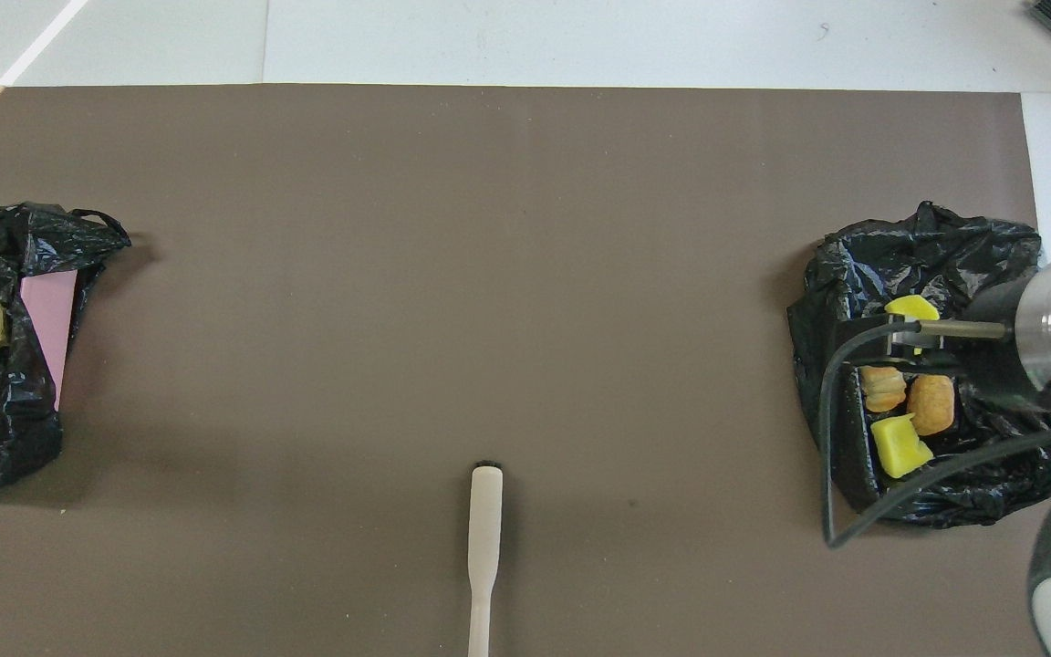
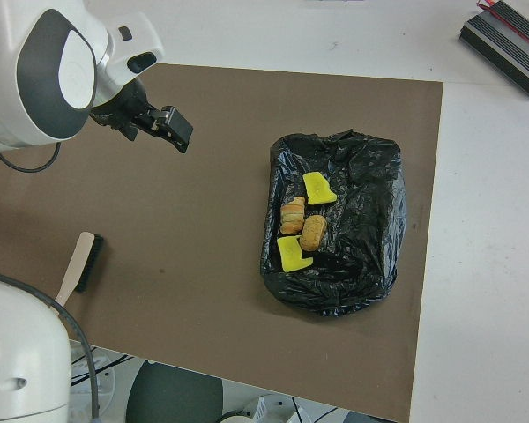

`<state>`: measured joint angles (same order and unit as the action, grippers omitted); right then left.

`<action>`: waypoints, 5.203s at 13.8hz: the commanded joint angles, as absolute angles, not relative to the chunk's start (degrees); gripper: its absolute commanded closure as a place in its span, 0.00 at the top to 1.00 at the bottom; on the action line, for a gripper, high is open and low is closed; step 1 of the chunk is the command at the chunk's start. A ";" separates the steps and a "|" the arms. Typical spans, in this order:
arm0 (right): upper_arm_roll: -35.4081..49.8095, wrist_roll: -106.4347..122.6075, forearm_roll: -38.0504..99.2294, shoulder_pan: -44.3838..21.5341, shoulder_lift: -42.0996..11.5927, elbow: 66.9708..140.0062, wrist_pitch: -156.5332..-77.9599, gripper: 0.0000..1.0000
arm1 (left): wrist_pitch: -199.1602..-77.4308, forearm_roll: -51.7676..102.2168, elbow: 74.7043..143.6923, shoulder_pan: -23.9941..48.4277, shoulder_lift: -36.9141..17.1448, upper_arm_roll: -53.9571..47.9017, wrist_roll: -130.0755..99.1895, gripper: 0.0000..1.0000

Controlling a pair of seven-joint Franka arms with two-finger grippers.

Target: Sweep and dump trash in bin

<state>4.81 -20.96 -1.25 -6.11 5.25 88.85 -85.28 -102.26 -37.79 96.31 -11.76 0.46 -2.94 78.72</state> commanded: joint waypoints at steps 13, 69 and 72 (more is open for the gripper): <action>4.57 -19.42 -0.88 -1.49 2.29 85.52 -83.50 1.00 | -100.80 0.09 99.58 2.18 1.85 -2.29 23.15 0.00; 3.78 -19.51 1.50 -0.70 3.69 87.45 -83.41 1.00 | -90.97 -1.32 88.60 4.48 -2.20 -1.32 4.66 1.00; 3.78 -19.42 1.58 -0.70 3.60 87.45 -83.67 1.00 | -87.46 -0.97 86.06 4.48 -2.37 -1.23 5.01 1.00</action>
